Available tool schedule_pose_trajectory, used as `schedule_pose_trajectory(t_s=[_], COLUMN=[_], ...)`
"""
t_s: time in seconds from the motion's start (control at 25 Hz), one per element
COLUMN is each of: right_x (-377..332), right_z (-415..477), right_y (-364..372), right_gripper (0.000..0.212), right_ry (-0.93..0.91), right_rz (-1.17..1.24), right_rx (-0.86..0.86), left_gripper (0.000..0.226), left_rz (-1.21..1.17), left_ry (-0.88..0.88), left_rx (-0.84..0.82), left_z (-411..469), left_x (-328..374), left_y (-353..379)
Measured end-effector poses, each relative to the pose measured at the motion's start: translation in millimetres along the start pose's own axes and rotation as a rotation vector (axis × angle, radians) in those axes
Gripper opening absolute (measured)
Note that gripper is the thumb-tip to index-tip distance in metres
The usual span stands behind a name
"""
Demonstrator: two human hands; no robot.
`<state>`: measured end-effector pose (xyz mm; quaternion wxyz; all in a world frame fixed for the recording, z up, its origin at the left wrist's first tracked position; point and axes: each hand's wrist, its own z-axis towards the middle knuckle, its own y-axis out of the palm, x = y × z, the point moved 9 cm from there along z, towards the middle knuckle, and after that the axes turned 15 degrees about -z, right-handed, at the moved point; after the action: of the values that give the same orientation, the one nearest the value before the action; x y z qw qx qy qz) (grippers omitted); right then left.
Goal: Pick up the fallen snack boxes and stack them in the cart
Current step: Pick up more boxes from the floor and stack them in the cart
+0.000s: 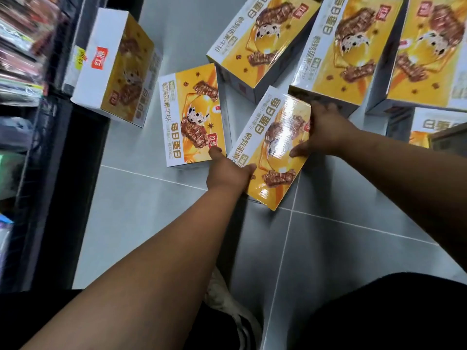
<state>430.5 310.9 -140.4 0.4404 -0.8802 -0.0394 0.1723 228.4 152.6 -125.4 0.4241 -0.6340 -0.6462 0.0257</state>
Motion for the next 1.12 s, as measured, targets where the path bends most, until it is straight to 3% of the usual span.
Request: schedule_pose_trajectory(t_s=[0.16, 0.32, 0.6, 0.88, 1.12], right_x=[-7.2, -20.8, -69.8, -84.4, -67.1], right_z=[-31.6, -89.0, -217.6, -400.2, -553.1], right_y=[-21.4, -78.5, -239.2, -444.2, -568.4], right_gripper=[0.127, 0.121, 0.114, 0.107, 0.101], right_ry=[-0.004, 0.075, 0.123, 0.196, 0.293], right_rz=[0.079, 0.140, 0.237, 0.298, 0.363], right_rx=[0.030, 0.059, 0.175, 0.366, 0.549], left_gripper=[0.053, 0.053, 0.062, 0.053, 0.054], left_rz=[-0.026, 0.075, 0.118, 0.083, 0.070], left_ry=[-0.019, 0.051, 0.213, 0.439, 0.644], left_rx=[-0.025, -0.006, 0.083, 0.047, -0.038], left_z=[-17.1, -69.9, -196.6, -372.5, -511.9], left_x=[15.4, 62.7, 188.3, 342.8, 440.7], left_y=[-20.4, -68.3, -196.1, -306.3, -354.3])
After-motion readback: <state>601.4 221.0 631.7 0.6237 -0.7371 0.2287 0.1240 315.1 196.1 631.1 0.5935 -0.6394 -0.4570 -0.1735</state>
